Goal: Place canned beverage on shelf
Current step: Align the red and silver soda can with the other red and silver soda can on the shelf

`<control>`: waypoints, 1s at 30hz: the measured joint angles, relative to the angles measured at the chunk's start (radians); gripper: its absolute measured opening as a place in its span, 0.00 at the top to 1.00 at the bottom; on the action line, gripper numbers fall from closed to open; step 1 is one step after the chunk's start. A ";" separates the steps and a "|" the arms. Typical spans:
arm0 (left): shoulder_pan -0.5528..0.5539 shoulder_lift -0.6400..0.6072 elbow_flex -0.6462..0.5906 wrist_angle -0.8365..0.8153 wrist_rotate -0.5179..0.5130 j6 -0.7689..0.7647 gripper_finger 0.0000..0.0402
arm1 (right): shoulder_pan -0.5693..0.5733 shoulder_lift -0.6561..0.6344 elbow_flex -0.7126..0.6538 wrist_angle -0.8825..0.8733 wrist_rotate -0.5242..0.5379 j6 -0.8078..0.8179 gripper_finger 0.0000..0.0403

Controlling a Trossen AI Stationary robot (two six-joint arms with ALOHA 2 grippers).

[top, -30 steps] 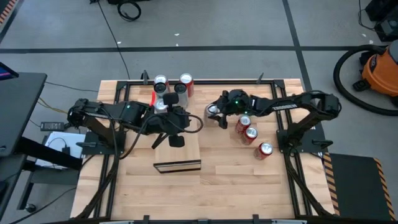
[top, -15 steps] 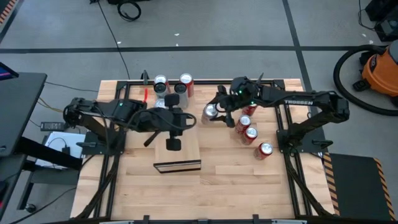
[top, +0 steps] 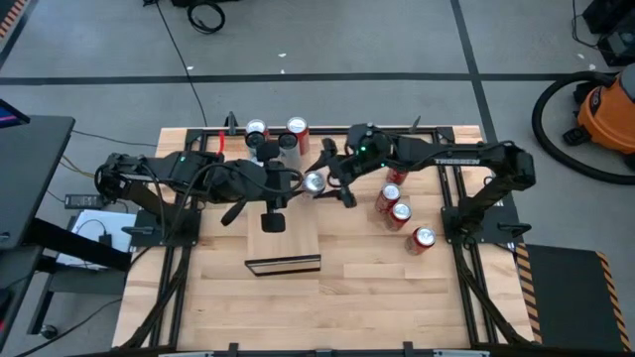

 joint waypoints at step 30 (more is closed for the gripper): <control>0.000 0.001 0.000 -0.032 0.000 -0.022 0.70 | -0.058 0.141 0.107 0.030 0.040 0.031 0.07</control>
